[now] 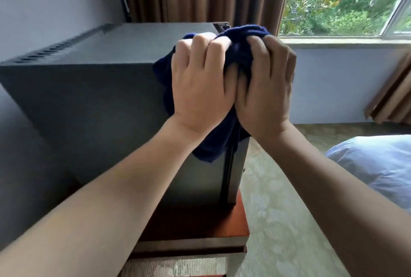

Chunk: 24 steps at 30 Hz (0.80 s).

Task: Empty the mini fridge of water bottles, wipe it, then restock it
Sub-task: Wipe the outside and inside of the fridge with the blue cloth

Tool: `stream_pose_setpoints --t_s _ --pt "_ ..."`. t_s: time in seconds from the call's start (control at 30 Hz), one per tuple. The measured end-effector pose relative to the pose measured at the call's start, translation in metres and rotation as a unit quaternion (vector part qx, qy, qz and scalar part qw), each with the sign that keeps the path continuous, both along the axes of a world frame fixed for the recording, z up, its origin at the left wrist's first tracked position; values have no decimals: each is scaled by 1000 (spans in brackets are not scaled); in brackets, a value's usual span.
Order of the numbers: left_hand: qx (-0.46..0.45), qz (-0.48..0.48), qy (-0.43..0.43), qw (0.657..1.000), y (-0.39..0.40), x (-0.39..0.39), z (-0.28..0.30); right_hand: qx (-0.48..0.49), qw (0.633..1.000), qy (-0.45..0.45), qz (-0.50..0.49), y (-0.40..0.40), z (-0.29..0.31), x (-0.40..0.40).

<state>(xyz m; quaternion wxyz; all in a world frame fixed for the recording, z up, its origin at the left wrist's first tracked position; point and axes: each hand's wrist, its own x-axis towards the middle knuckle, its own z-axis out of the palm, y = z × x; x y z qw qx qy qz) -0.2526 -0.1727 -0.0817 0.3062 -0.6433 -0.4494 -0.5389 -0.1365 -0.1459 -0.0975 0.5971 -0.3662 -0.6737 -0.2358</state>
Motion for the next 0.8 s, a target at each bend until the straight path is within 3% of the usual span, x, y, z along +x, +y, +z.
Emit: stream_pose_setpoints --t_s 0.13,0.3,0.43,0.6,0.67,0.8 --pt "11 13 14 1000 2 6 -7 -12 1000 -11 -17 2 -5 4" --pt "45 -16 41 998 14 6 -105 8 999 8 -31 10 -110 6" --pt "-74 -29 60 995 3 6 -243 -115 992 2 -42 -12 -250 8" --pt "-302 -29 88 949 -32 -6 -374 -338 940 -53 -8 -44 -371 13" --pt "-324 -24 66 943 -33 2 -385 -370 926 -73 -34 -46 -376 25" --pt "-302 -11 38 952 -34 -14 -386 -310 940 -115 -83 -50 -377 -1"
